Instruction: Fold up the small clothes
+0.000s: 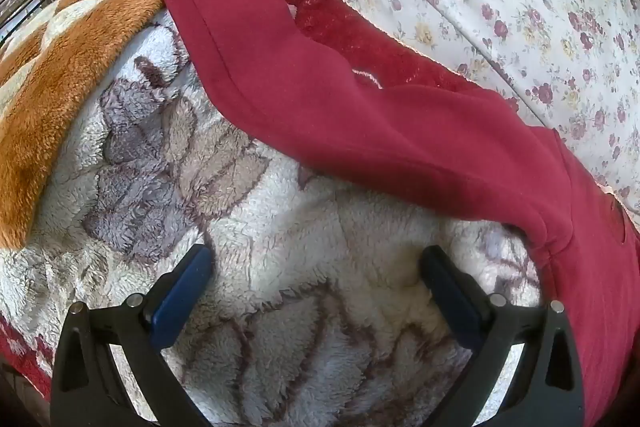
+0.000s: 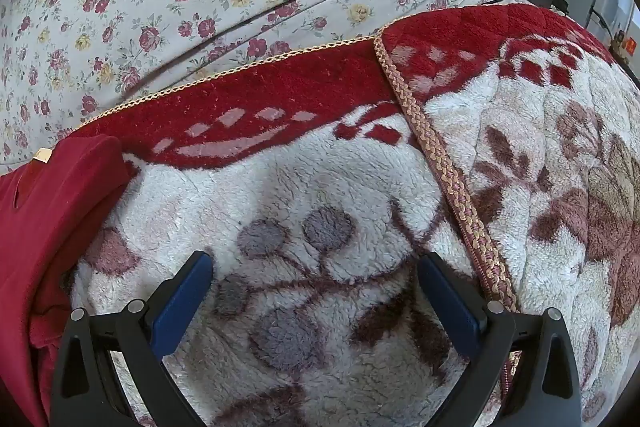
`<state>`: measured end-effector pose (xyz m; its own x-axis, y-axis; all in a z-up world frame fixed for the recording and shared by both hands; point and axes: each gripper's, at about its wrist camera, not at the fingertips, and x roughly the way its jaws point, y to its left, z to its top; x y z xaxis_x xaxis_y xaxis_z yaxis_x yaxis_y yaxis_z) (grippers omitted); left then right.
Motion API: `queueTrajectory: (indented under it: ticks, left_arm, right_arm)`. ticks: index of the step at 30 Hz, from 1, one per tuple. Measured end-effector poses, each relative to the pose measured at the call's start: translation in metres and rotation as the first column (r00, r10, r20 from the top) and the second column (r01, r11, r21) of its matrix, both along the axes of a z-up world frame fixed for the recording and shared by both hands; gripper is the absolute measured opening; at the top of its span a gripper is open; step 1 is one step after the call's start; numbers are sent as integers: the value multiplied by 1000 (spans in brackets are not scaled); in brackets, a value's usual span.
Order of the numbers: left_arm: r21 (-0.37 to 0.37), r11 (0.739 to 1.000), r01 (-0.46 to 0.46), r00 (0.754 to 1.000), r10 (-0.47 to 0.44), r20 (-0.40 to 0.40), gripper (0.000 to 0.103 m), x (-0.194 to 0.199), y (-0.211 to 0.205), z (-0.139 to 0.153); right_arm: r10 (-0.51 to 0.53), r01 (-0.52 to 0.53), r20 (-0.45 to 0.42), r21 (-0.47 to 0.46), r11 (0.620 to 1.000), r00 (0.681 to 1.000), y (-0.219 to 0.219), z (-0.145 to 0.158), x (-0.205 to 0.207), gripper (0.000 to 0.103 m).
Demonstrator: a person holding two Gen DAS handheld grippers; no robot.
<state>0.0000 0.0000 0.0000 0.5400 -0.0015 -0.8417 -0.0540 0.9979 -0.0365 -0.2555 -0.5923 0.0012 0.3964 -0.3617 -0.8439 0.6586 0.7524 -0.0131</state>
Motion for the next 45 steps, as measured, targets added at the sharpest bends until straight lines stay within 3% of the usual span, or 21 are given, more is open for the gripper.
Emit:
queueTrajectory:
  ticks: [14,22,28,33,38,42,45]
  left_arm:
    - [7,1000,-1,1000,1,4,103,-3,-3,-1]
    - [-31,999,12,994,-15,-108,103,3,4,10]
    - [-163,986,-32,998,24,-54,103,-35,5,31]
    - [-25,997,76,996,-75,36,103,-69,-28,57]
    - [13,986,165,981,-165,104,103,-94,-52,79]
    - [42,971,237,960,-241,141,103,-113,-83,90]
    - [82,956,283,945,-292,145,103,-125,-103,89]
  right_arm:
    - [-1,1,0,0,1000,1000,0,-1,1,103]
    - [-1,1,-1,0,1000,1000,1,-1,1,103]
    - [0,0,0,3,1000,1000,0,0,1,103]
    - [15,-15,-3,27,1000,1000,9,11,-3,103]
    - [88,-91,46,64,994,995,54,39,-14,103]
    - [132,-128,71,-64,990,989,97,74,-23,103]
    - [177,-173,118,-43,984,977,134,93,-26,103]
